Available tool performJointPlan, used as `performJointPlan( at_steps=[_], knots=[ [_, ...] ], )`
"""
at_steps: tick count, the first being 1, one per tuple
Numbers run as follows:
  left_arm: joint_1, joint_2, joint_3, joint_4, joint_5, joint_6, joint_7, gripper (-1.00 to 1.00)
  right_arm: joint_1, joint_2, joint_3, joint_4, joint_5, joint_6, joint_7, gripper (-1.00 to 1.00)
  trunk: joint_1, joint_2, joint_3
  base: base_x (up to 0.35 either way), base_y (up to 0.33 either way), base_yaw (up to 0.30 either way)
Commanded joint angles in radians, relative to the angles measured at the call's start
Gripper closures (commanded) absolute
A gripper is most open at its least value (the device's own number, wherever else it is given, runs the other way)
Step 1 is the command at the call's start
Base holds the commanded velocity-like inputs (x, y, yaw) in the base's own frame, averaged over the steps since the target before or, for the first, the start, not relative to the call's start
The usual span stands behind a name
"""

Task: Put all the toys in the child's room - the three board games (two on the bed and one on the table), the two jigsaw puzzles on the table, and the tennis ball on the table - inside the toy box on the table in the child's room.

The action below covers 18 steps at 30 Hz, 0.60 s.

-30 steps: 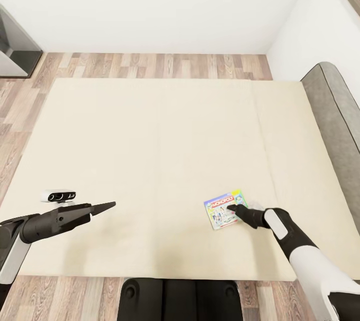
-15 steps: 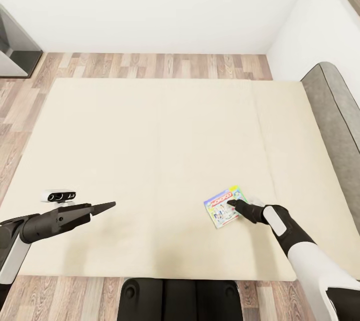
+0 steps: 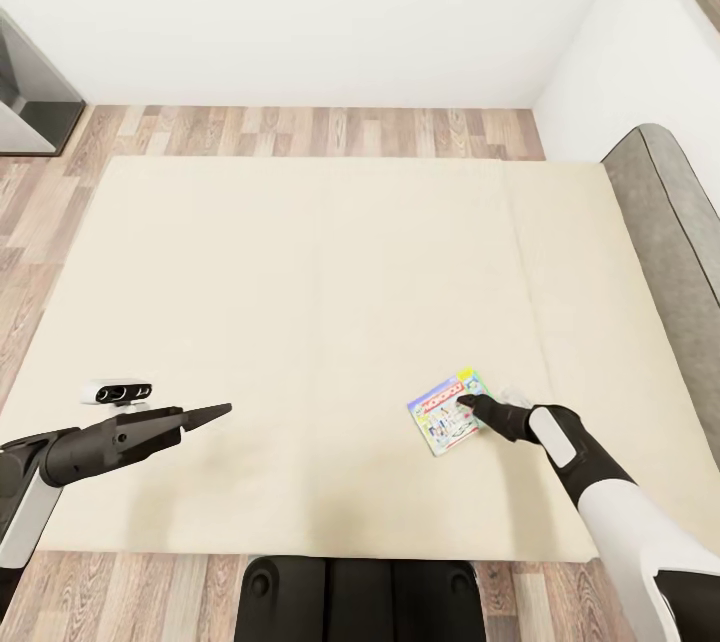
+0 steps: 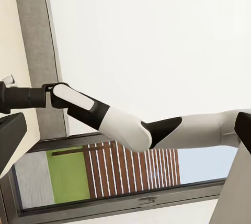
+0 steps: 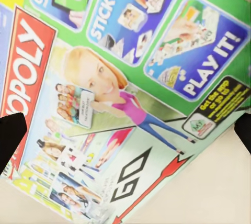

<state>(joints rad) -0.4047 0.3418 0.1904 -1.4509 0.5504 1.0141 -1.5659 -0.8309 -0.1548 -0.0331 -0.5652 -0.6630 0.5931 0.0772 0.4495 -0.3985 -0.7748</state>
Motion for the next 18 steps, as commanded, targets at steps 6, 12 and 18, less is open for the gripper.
performJointPlan(
  at_steps=[6,12,18],
  knots=[
    [0.000,0.000,0.000,0.000,-0.001,0.011,-0.005,-1.00,-0.026,-0.015,-0.004,0.000,0.002,0.008,0.003,-1.00,0.001,-0.001,-0.001,0.000,0.000,0.000],
    [0.000,0.000,0.000,0.000,-0.001,0.010,-0.005,-1.00,-0.036,-0.028,-0.004,-0.001,0.001,0.007,0.000,-1.00,0.001,-0.001,-0.001,0.000,0.000,0.000],
    [0.000,0.000,0.000,0.000,-0.001,0.011,-0.005,-1.00,-0.045,-0.034,-0.005,-0.001,-0.001,0.008,-0.052,-1.00,0.001,-0.001,-0.008,0.000,0.000,0.000]
  ],
)
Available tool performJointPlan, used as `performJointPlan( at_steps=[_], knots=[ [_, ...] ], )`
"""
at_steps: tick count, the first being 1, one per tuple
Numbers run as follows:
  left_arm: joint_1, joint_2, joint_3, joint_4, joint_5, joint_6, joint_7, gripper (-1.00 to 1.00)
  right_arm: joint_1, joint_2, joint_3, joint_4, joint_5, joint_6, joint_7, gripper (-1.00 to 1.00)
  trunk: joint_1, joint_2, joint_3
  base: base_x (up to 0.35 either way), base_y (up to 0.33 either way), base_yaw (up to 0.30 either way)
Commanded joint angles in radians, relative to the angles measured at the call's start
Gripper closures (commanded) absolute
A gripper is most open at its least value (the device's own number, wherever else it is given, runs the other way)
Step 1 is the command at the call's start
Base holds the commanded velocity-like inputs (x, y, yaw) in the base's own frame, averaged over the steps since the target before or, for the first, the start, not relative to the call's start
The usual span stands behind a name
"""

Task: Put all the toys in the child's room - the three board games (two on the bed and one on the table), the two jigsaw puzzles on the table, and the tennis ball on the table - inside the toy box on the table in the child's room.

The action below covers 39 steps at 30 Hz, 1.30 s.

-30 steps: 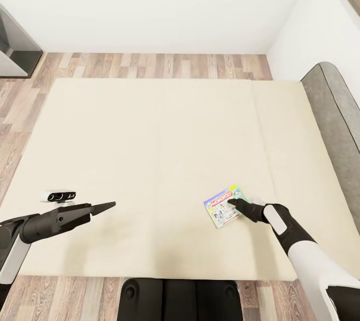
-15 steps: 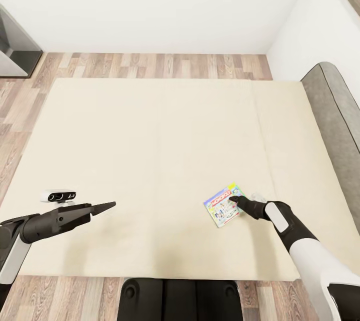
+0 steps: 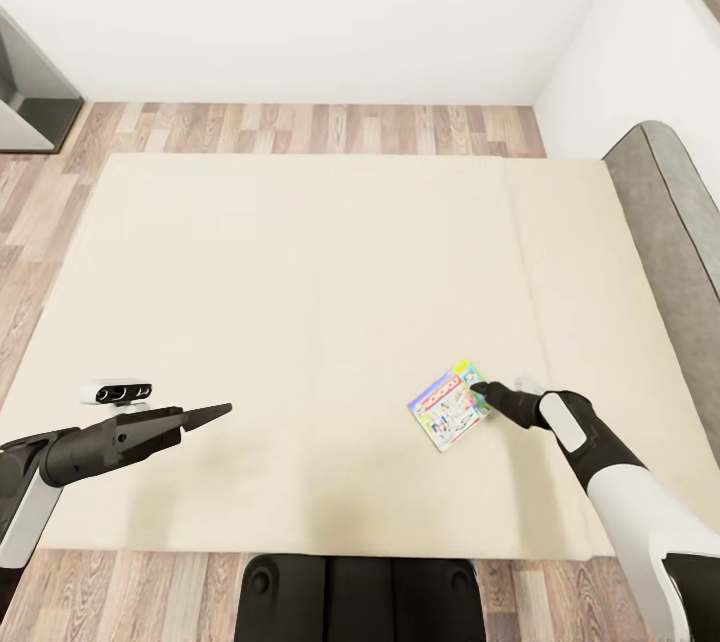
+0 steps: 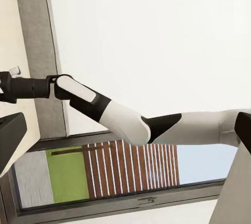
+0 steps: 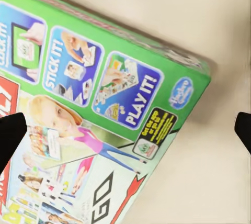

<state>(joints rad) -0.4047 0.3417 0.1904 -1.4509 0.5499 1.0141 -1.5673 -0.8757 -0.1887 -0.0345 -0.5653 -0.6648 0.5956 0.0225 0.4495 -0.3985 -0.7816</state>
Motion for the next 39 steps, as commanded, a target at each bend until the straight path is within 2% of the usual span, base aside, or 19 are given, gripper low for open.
performJointPlan(
  at_steps=[1,26,39],
  knots=[
    [0.000,0.000,0.000,0.000,0.000,0.011,-0.004,-1.00,-0.005,0.000,-0.004,-0.001,0.001,0.006,-0.001,-1.00,0.000,-0.002,-0.003,0.000,0.000,0.000],
    [0.000,0.000,0.000,0.000,-0.001,0.011,-0.004,-1.00,-0.020,0.012,-0.004,-0.001,0.004,0.009,-0.007,-1.00,0.000,-0.002,-0.031,0.000,0.000,0.000],
    [0.000,0.001,0.000,0.000,-0.001,0.010,-0.004,-1.00,-0.021,0.018,-0.002,-0.012,0.004,0.007,-0.007,-1.00,0.000,-0.002,-0.033,0.000,0.000,0.000]
  ],
)
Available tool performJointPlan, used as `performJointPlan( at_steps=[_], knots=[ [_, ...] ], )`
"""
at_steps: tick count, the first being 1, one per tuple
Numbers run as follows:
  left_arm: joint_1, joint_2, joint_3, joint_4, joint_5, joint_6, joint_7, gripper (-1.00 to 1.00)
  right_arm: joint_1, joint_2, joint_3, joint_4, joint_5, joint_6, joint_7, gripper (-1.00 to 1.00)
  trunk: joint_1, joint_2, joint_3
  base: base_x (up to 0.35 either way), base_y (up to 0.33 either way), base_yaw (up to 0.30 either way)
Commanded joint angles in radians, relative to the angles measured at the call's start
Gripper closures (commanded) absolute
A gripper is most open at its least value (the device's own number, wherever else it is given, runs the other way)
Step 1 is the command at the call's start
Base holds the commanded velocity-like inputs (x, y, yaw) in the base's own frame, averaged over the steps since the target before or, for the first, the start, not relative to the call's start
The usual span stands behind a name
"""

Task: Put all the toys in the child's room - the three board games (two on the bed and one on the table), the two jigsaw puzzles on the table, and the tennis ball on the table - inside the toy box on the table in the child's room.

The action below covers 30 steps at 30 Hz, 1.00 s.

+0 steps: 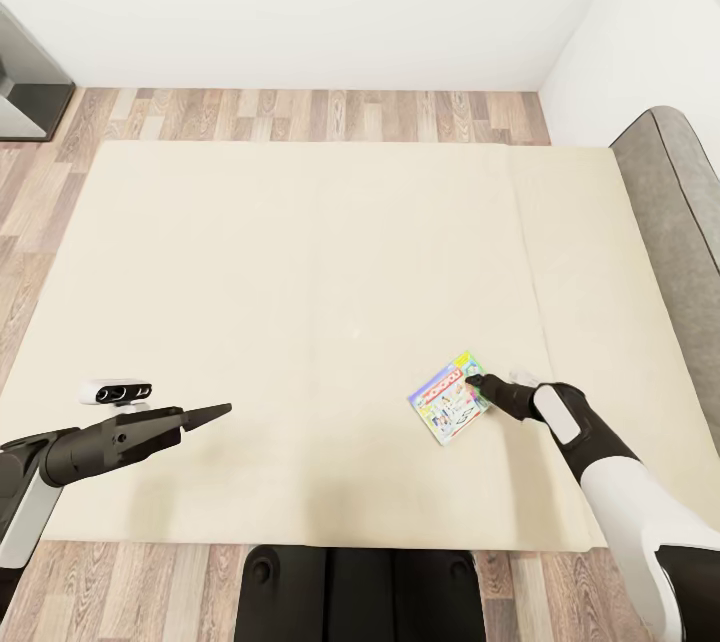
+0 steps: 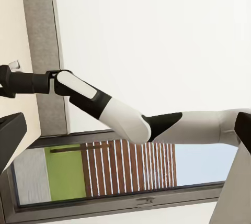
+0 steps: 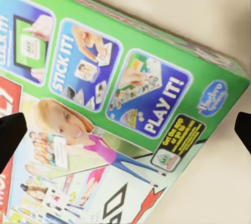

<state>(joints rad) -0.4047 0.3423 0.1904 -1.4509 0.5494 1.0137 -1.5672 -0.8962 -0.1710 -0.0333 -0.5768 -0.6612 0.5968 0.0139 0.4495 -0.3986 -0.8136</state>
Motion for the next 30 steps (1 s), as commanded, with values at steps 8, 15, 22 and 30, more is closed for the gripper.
performJointPlan(
  at_steps=[8,15,22,30],
  knots=[
    [0.000,0.001,0.000,0.000,0.000,0.011,-0.004,-1.00,-0.001,0.013,-0.002,-0.041,0.000,0.008,0.001,-1.00,0.001,-0.001,-0.001,0.000,0.000,0.000],
    [0.000,0.001,0.000,0.000,0.001,0.010,-0.004,-1.00,-0.024,0.047,0.005,-0.042,0.004,0.008,0.002,-1.00,0.001,-0.001,-0.001,0.000,0.000,0.000],
    [0.000,0.000,0.000,0.000,0.000,0.010,-0.004,-1.00,-0.043,0.080,0.008,-0.042,0.004,0.008,0.003,-1.00,0.001,-0.001,-0.001,0.000,0.000,0.000],
    [0.000,0.001,0.000,0.000,-0.001,0.010,-0.004,-1.00,-0.076,0.118,0.012,-0.041,0.014,0.010,0.001,-1.00,0.001,-0.001,-0.001,0.000,0.000,0.000]
  ],
)
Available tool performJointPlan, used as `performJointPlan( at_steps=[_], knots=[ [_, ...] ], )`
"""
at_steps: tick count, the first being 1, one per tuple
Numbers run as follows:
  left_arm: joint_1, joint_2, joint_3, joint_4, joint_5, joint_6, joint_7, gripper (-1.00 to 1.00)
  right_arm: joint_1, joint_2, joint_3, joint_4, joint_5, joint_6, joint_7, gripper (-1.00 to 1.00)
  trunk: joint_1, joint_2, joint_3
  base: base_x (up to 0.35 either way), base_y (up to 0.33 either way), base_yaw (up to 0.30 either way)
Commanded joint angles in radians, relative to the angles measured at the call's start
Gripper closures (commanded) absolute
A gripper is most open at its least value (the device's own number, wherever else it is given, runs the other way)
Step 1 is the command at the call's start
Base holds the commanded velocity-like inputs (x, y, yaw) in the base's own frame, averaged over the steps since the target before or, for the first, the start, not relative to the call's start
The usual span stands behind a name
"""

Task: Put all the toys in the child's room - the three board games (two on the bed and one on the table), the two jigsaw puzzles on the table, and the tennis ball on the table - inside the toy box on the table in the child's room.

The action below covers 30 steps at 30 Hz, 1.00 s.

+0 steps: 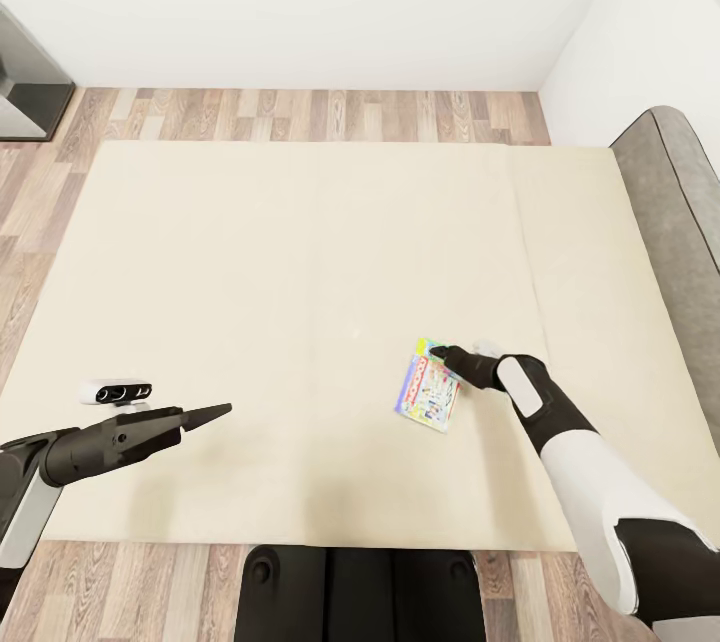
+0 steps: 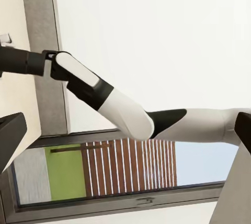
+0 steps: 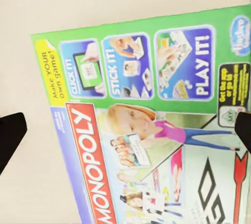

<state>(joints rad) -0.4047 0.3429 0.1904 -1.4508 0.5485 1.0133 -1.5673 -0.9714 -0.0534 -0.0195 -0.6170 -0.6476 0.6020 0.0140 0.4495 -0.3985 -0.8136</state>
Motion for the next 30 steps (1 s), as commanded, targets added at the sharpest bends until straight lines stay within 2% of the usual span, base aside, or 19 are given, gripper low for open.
performJointPlan(
  at_steps=[1,7,14,23,30],
  knots=[
    [0.000,0.000,0.000,0.000,0.000,0.011,-0.004,-1.00,-0.004,0.006,-0.002,0.000,0.007,0.005,0.001,-1.00,0.001,-0.001,-0.001,0.000,0.000,0.000],
    [0.000,0.001,0.000,0.000,0.001,0.011,-0.004,-1.00,-0.011,0.053,-0.002,0.001,0.076,0.005,0.000,-1.00,0.001,-0.001,-0.001,0.000,0.000,0.000],
    [0.000,0.001,0.000,0.000,0.002,0.010,-0.004,-1.00,-0.021,0.091,-0.002,0.008,0.104,0.004,0.000,-1.00,0.001,-0.001,-0.001,0.000,0.000,0.000],
    [0.000,0.001,0.000,0.000,0.002,0.010,-0.004,-1.00,-0.023,0.096,-0.002,0.010,0.107,0.004,0.000,-1.00,0.001,-0.001,-0.001,0.000,0.000,0.000],
    [0.000,0.001,-0.002,0.000,0.002,0.010,-0.004,-1.00,-0.030,0.078,-0.001,0.001,0.108,0.008,-0.020,-1.00,0.001,-0.001,-0.001,0.000,0.000,0.000]
  ],
)
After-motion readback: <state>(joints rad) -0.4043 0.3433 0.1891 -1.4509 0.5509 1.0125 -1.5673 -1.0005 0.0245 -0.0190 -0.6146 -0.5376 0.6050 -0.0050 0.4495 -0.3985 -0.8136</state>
